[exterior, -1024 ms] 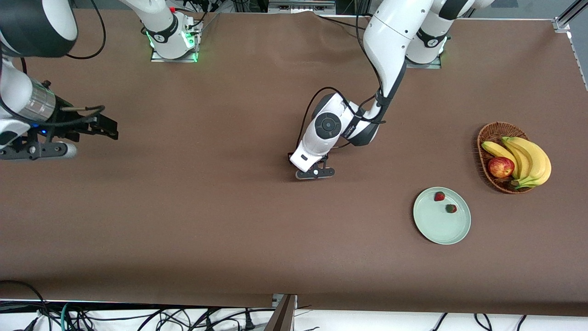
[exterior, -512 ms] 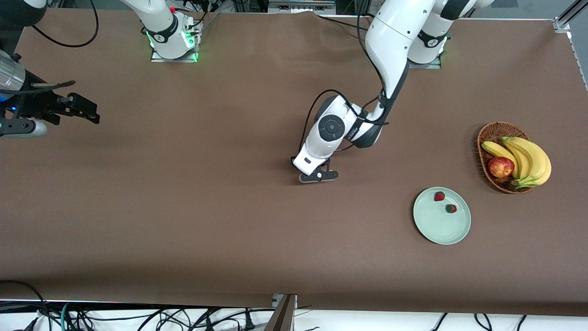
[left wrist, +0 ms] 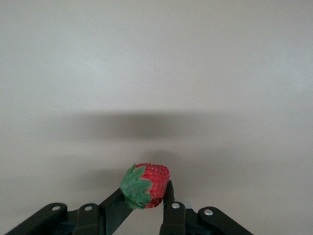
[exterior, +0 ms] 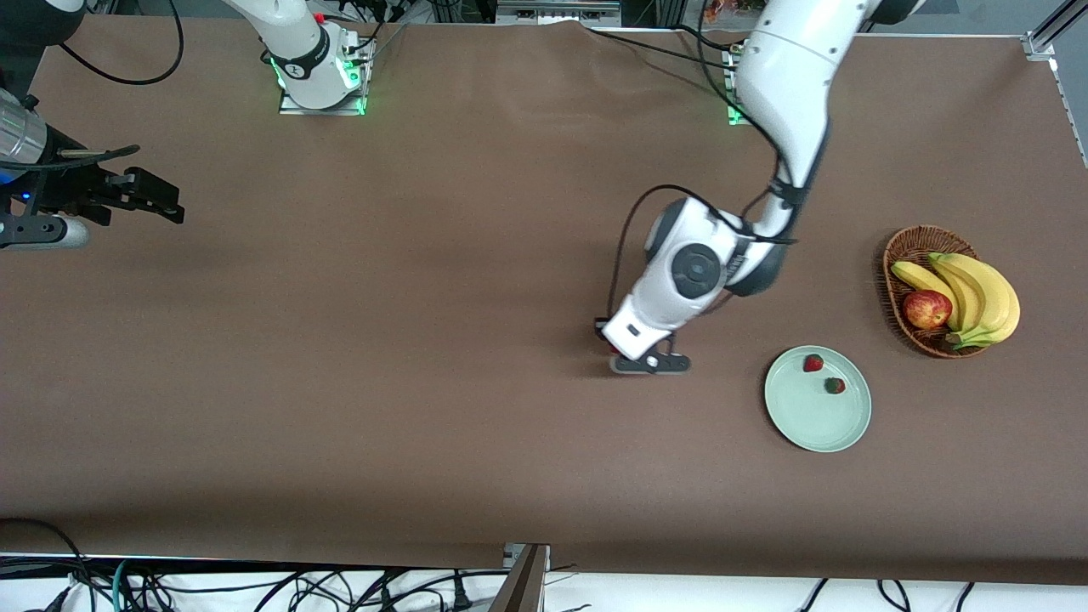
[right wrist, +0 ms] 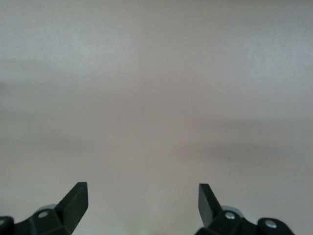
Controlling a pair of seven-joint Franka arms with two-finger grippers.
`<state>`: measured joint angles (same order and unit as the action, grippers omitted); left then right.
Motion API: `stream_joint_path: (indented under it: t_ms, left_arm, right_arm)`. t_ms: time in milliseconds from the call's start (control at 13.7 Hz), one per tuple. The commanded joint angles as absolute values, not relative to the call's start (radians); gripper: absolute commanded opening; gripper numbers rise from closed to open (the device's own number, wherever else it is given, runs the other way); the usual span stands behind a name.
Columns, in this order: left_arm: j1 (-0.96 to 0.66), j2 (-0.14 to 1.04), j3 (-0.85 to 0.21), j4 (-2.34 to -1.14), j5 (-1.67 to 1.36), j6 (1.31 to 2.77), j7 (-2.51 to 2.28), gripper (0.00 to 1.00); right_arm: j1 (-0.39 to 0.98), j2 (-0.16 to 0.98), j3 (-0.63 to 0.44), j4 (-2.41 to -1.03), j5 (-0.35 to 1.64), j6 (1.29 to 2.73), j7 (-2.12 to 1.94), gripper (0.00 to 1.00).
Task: Collect all strawberries into plate
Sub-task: 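Carry the strawberry to the plate and open the left gripper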
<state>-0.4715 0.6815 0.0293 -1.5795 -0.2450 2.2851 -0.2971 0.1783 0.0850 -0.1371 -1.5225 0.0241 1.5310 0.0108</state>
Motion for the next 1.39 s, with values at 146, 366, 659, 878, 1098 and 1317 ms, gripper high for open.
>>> stream_joint_path:
  t_ms: [146, 366, 659, 878, 1098, 1317]
  left_arm:
    - [-0.339, 0.604, 0.061, -1.617, -0.148, 2.155, -0.105, 0.00]
    - [-0.236, 0.600, 0.078, -1.637, -0.083, 2.157, 0.073, 0.00]
    - [-0.198, 0.644, 0.146, -1.638, 0.006, 2.265, 0.184, 0.00]
    - [-0.198, 0.623, 0.156, -1.641, 0.023, 2.261, 0.216, 0.99]
    - [-0.193, 0.583, 0.156, -1.687, 0.020, 2.270, 0.195, 1.00]
    - [-0.186, 0.525, 0.156, -1.803, 0.021, 2.408, 0.193, 1.00]
  right_arm:
    - [0.169, 0.083, -0.118, -1.513, -0.006, 1.520, 0.003, 1.00]
    - [0.169, 0.083, -0.118, -1.513, -0.006, 1.519, 0.005, 1.00]
    - [0.169, 0.083, -0.120, -1.513, -0.003, 1.519, 0.003, 1.00]
    - [0.167, 0.083, -0.120, -1.513, -0.003, 1.519, 0.002, 1.00]
    - [0.167, 0.083, -0.120, -1.513, -0.005, 1.519, 0.002, 1.00]
    - [0.167, 0.083, -0.120, -1.513, -0.006, 1.519, 0.002, 1.00]
